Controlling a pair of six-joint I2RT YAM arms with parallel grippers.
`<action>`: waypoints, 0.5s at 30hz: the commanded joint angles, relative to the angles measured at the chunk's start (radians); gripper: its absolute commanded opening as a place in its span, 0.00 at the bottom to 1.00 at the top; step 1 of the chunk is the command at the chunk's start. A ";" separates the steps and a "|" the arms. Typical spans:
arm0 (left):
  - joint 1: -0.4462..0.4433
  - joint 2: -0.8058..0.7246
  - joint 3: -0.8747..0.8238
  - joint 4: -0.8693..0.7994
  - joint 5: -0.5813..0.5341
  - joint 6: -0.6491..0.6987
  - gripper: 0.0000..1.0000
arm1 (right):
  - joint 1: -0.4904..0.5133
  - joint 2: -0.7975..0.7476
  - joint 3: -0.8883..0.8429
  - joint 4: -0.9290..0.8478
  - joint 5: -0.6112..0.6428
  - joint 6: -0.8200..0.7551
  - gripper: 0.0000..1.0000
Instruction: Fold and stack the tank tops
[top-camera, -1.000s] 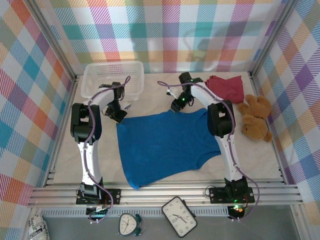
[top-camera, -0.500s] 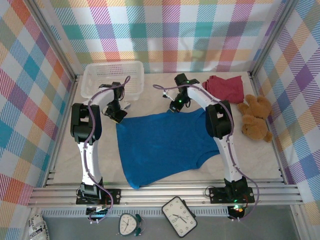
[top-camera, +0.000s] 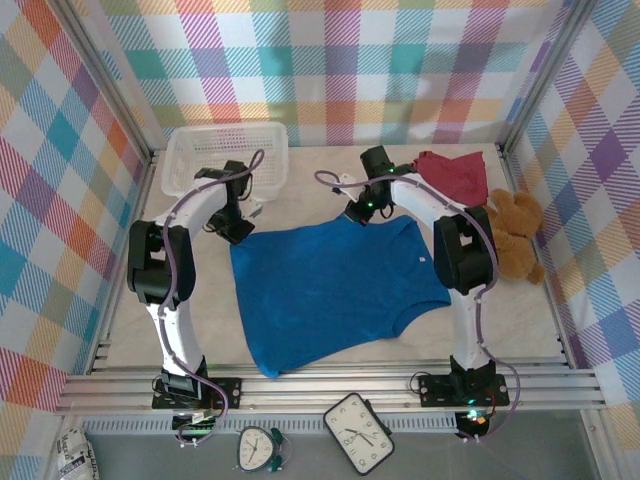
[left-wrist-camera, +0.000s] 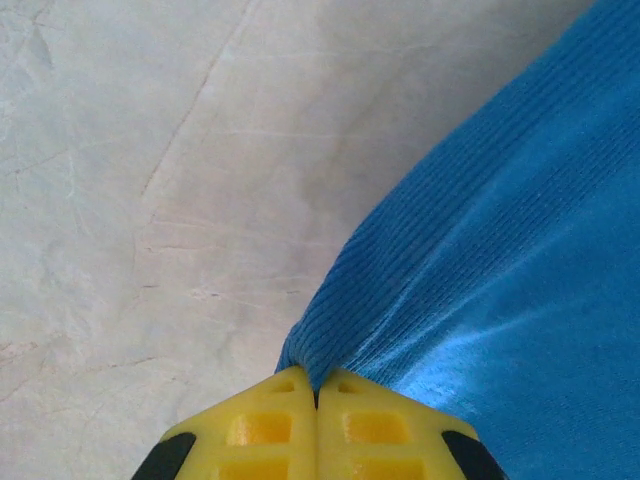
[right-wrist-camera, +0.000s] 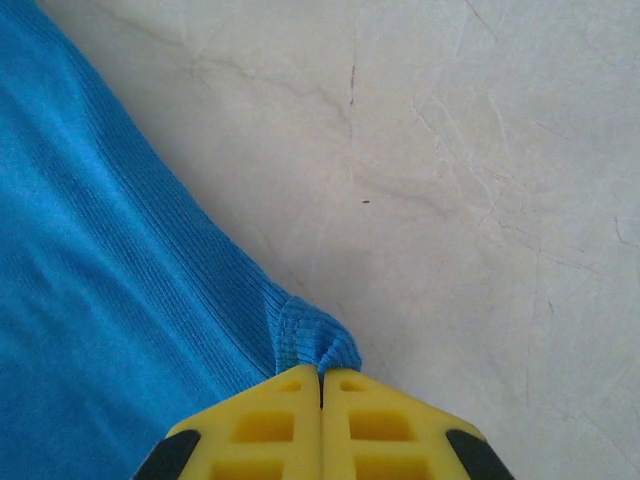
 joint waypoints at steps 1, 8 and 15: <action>-0.018 -0.028 -0.031 -0.029 -0.040 -0.030 0.00 | -0.005 -0.070 -0.071 0.069 -0.033 -0.001 0.01; -0.048 -0.099 -0.132 -0.003 -0.067 -0.052 0.00 | -0.005 -0.138 -0.206 0.109 -0.024 -0.012 0.00; -0.084 -0.158 -0.212 0.001 -0.074 -0.085 0.00 | -0.005 -0.191 -0.303 0.157 -0.017 0.001 0.02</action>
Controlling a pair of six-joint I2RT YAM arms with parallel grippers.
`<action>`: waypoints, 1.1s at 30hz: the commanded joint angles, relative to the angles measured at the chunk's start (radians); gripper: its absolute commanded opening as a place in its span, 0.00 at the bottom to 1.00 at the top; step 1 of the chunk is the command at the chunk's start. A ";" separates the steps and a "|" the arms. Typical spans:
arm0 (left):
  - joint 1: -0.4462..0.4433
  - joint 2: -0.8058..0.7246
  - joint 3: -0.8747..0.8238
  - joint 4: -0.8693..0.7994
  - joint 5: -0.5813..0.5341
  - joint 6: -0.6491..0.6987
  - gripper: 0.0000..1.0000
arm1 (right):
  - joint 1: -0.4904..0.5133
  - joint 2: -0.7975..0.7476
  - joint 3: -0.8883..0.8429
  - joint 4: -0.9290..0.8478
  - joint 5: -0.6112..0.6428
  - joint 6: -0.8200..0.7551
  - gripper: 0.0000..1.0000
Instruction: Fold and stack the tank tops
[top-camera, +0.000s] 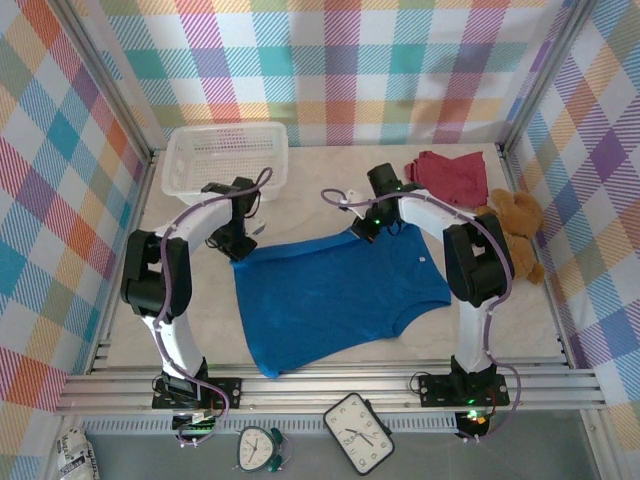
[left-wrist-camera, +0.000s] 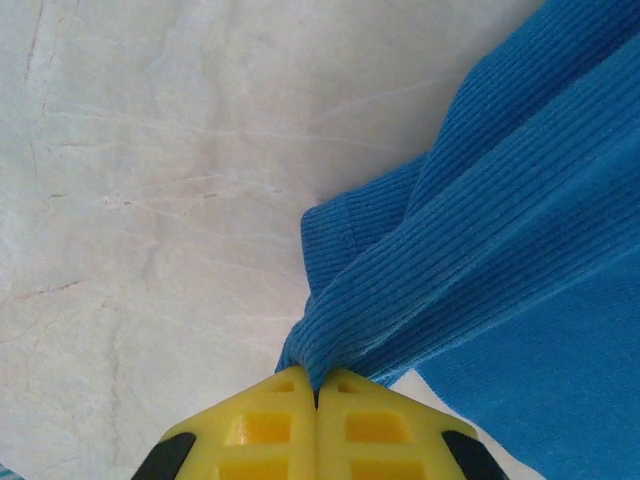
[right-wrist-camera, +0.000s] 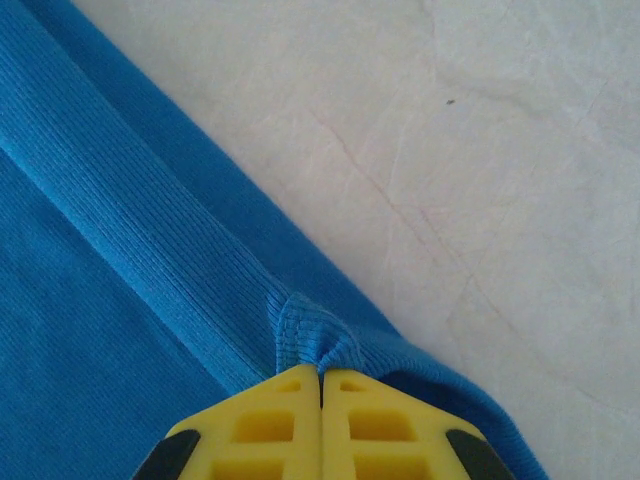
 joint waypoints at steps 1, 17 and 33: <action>-0.022 -0.045 -0.041 -0.014 -0.029 -0.037 0.00 | -0.006 -0.066 -0.049 0.051 -0.008 0.002 0.02; -0.112 -0.053 -0.156 -0.009 -0.039 -0.119 0.18 | -0.002 -0.099 -0.212 0.058 -0.007 0.043 0.18; -0.126 -0.195 -0.150 -0.072 0.180 -0.238 0.30 | 0.010 -0.203 -0.330 -0.028 0.008 0.234 0.28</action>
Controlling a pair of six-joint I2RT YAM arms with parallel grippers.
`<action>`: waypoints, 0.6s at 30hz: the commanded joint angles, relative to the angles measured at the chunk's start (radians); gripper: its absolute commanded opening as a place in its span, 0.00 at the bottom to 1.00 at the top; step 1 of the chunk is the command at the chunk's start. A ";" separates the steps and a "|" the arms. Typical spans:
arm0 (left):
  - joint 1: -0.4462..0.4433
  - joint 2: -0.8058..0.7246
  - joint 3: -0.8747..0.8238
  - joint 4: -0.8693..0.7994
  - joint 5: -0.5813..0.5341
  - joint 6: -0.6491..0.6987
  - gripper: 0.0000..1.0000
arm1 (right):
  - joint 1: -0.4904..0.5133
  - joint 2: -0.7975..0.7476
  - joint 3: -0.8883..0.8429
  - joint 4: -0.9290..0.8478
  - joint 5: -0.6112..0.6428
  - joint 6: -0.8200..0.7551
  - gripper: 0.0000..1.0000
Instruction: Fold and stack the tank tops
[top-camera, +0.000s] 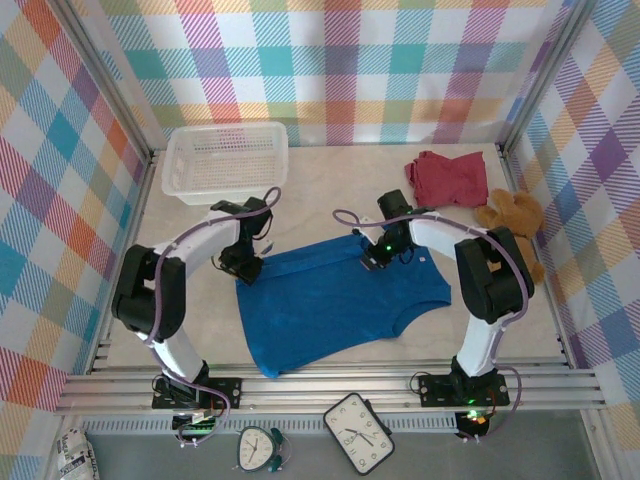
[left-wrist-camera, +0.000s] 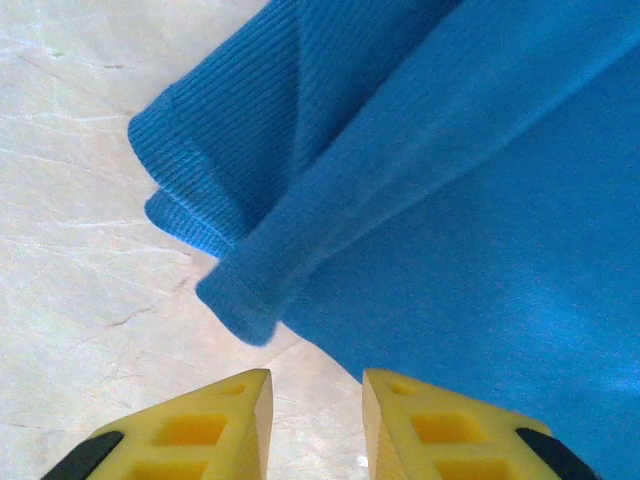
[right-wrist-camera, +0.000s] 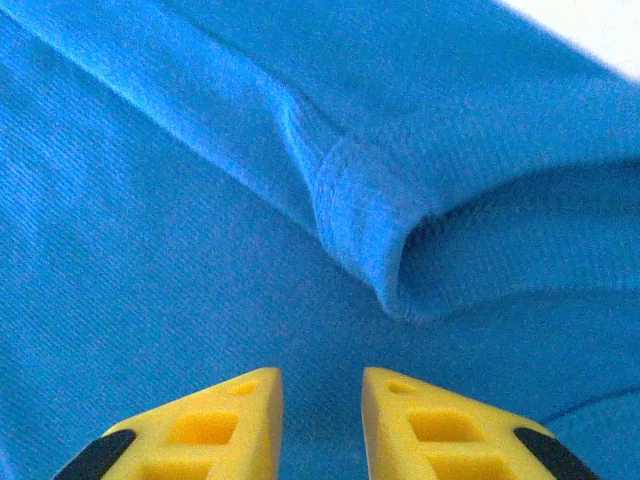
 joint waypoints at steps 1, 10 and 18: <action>-0.011 -0.063 0.026 -0.056 0.117 -0.047 0.31 | 0.008 -0.069 -0.047 -0.020 0.004 0.097 0.28; -0.009 0.078 0.138 0.046 0.130 -0.183 0.35 | 0.010 -0.082 0.058 0.091 -0.103 0.439 0.32; -0.002 0.228 0.189 0.089 0.156 -0.215 0.35 | 0.014 0.140 0.253 -0.033 -0.129 0.504 0.32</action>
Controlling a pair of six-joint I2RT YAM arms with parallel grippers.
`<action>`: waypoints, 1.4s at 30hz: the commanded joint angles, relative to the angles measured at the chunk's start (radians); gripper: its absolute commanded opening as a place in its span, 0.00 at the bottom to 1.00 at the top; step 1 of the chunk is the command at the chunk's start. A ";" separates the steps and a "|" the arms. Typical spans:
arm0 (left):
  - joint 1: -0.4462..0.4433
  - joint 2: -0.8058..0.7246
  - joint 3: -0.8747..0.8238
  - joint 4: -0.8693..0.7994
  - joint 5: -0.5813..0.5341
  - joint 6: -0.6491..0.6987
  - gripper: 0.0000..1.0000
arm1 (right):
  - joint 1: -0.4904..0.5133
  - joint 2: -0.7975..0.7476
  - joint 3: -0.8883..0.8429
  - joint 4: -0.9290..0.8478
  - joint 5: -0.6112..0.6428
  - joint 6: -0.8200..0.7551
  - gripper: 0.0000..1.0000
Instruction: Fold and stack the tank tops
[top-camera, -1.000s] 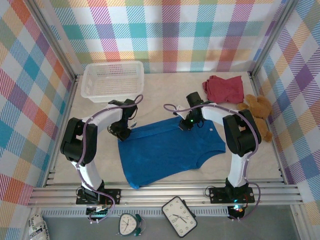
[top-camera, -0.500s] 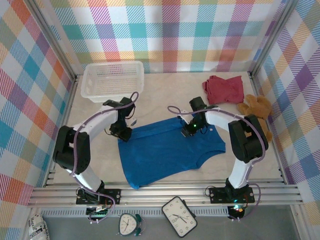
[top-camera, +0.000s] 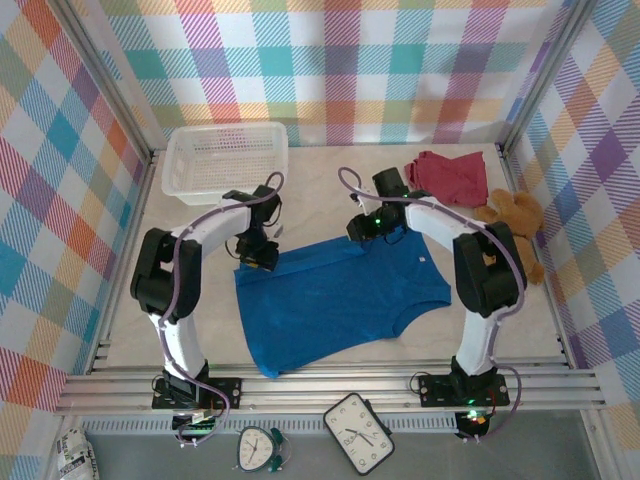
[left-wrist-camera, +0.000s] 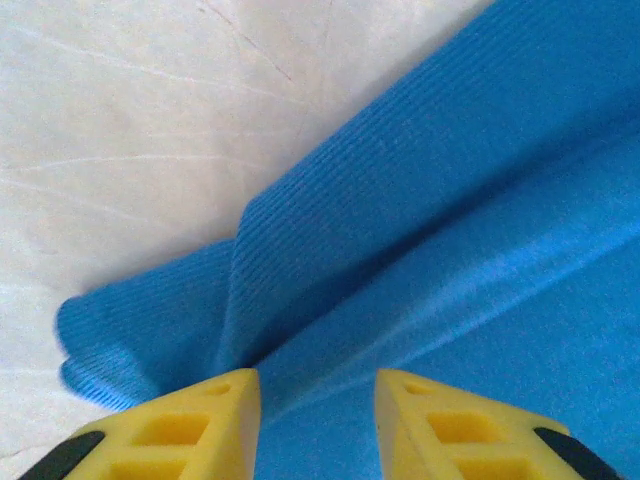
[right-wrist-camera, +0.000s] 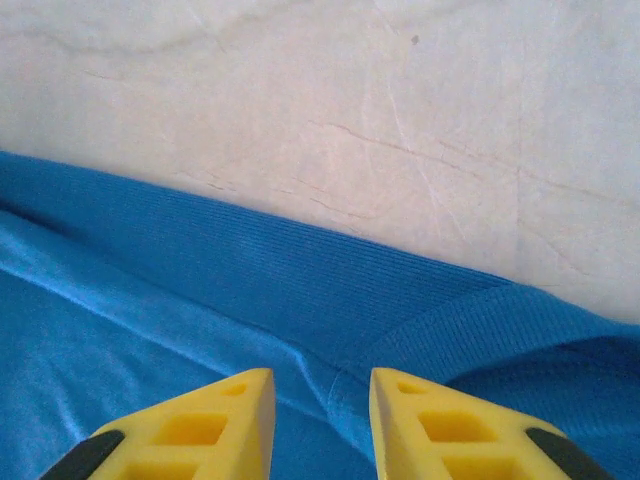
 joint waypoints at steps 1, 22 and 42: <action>-0.002 0.042 0.036 0.008 0.028 -0.030 0.35 | 0.011 0.067 0.050 -0.077 -0.036 0.053 0.31; 0.008 -0.002 -0.068 -0.060 0.098 0.020 0.29 | 0.041 0.036 -0.074 -0.171 -0.032 -0.021 0.21; 0.046 -0.151 -0.034 -0.076 0.189 -0.044 0.27 | 0.040 -0.036 -0.107 -0.065 -0.055 0.041 0.31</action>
